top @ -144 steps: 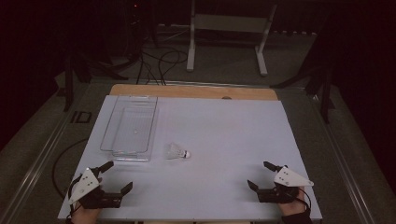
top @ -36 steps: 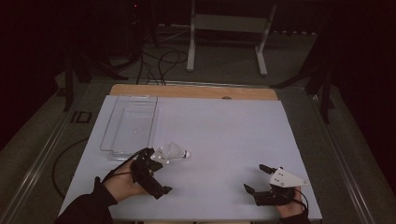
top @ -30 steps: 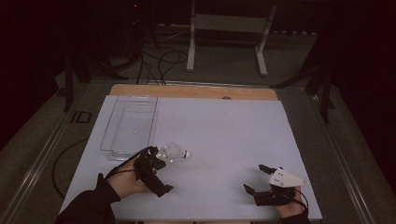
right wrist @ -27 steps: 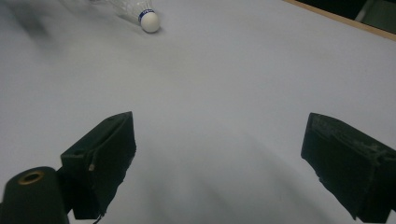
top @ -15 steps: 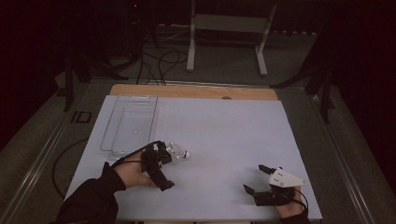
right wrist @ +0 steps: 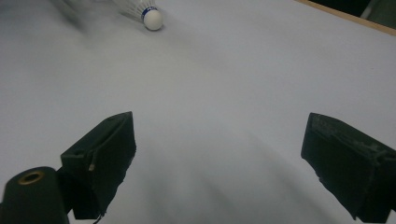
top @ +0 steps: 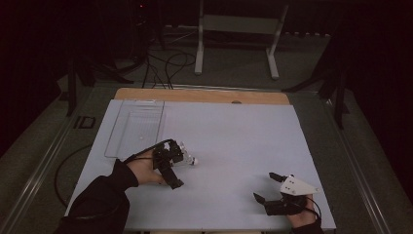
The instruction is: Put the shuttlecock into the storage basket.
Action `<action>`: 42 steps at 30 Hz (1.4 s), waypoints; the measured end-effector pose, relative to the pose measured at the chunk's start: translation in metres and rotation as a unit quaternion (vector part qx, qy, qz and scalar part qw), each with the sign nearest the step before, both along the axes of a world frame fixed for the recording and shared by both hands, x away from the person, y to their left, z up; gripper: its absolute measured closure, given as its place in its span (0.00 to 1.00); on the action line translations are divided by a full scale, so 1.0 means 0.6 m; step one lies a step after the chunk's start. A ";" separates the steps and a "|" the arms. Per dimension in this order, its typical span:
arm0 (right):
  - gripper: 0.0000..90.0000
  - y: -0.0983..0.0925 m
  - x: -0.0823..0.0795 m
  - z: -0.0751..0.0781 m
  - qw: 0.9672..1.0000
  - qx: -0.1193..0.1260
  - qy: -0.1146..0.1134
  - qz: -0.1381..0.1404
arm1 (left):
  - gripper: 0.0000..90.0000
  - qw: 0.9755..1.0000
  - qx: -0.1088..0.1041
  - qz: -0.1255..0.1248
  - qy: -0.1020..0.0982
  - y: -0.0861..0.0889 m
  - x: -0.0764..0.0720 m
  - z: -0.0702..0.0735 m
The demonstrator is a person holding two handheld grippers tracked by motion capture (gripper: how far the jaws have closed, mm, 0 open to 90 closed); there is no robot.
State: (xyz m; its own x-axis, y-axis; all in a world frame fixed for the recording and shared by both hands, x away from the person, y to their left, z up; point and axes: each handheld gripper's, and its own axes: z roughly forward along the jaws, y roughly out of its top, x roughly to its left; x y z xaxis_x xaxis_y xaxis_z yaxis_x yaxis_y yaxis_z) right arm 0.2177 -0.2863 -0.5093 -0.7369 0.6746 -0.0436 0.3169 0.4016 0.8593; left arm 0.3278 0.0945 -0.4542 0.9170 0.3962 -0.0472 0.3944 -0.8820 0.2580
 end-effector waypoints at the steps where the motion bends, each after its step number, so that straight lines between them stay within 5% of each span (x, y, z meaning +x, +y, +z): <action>1: 0.11 0.000 0.000 0.000 1.000 0.000 0.000 0.000 | 0.01 1.000 -0.007 0.004 0.004 0.001 0.004 0.000; 14: 0.11 0.001 0.000 -0.001 1.000 -0.001 0.004 0.002 | 0.05 0.999 0.001 0.032 0.021 0.003 0.044 -0.008; 32: 0.11 0.000 0.001 -0.002 1.000 0.001 0.009 0.001 | 0.39 0.998 0.026 0.036 0.045 -0.012 0.073 -0.027; 42: 0.11 -0.001 0.001 -0.003 1.000 0.001 0.010 0.002 | 0.54 0.997 0.005 0.034 0.064 -0.014 0.085 -0.033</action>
State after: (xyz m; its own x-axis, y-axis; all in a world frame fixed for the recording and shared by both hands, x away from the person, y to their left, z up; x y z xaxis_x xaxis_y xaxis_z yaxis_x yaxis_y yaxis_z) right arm 0.2184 -0.2868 -0.5109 -0.7403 0.6717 -0.0274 0.3326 0.4014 0.8534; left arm 0.3788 0.0862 -0.4743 0.8749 0.4575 -0.1588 0.4820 -0.8545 0.1935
